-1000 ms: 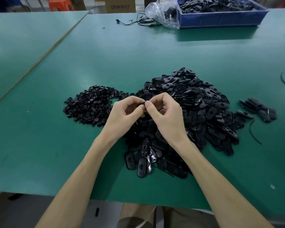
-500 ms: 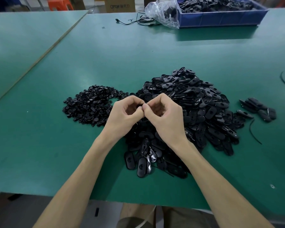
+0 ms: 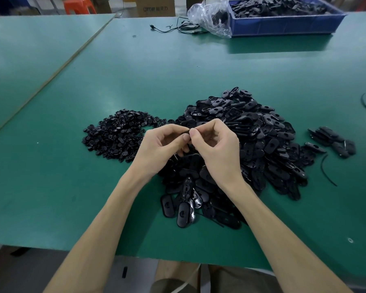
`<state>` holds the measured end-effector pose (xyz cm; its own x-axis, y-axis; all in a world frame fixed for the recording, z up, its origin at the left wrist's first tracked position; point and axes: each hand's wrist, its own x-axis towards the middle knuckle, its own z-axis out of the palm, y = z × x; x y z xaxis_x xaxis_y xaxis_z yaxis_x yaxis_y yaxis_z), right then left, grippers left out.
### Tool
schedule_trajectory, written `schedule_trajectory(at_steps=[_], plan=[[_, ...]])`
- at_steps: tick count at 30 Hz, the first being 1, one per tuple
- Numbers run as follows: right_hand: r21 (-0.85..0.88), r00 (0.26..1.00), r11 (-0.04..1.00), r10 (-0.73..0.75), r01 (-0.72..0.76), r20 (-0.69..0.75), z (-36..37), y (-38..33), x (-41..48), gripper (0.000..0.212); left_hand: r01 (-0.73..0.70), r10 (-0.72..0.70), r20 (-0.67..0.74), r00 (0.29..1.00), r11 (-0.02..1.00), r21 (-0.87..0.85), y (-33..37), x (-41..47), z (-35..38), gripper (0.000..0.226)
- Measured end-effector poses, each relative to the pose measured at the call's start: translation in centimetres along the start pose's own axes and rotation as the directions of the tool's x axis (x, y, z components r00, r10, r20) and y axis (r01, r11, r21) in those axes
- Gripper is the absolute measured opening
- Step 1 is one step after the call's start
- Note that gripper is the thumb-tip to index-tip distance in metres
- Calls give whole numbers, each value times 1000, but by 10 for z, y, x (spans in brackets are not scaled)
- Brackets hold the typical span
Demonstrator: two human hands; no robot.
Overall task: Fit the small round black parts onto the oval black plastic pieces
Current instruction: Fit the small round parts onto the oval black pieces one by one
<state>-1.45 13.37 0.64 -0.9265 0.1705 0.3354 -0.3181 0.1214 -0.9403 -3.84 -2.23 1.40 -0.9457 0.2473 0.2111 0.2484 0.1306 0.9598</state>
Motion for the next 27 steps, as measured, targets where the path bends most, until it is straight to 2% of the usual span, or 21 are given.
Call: schedule_trajectory(at_steps=[12, 15, 17, 19, 23, 27], plan=[[-55, 1000, 998, -3, 4, 18, 2, 2, 1, 11, -11, 14, -58, 998, 999, 44, -7, 2, 1, 11], [-64, 999, 998, 10, -8, 34, 1, 0, 2, 5, -60, 77, -137, 988, 991, 122, -5, 2, -2, 17], [-63, 1000, 998, 24, -24, 1, 0, -3, 4, 5, -52, 102, -248, 963, 978, 203, -7, 4, -7, 19], [-58, 999, 998, 35, -37, -40, -5, -8, 9, 4, -5, 140, -342, 929, 930, 368, -12, 6, -14, 20], [-22, 995, 996, 83, -84, -48, -25, -14, 19, 3, 123, 153, -395, 906, 798, 590, -23, 6, -26, 25], [239, 961, 946, 253, -220, -116, -42, -15, 23, 4, 177, 203, -391, 898, 646, 743, -29, 4, -26, 27]])
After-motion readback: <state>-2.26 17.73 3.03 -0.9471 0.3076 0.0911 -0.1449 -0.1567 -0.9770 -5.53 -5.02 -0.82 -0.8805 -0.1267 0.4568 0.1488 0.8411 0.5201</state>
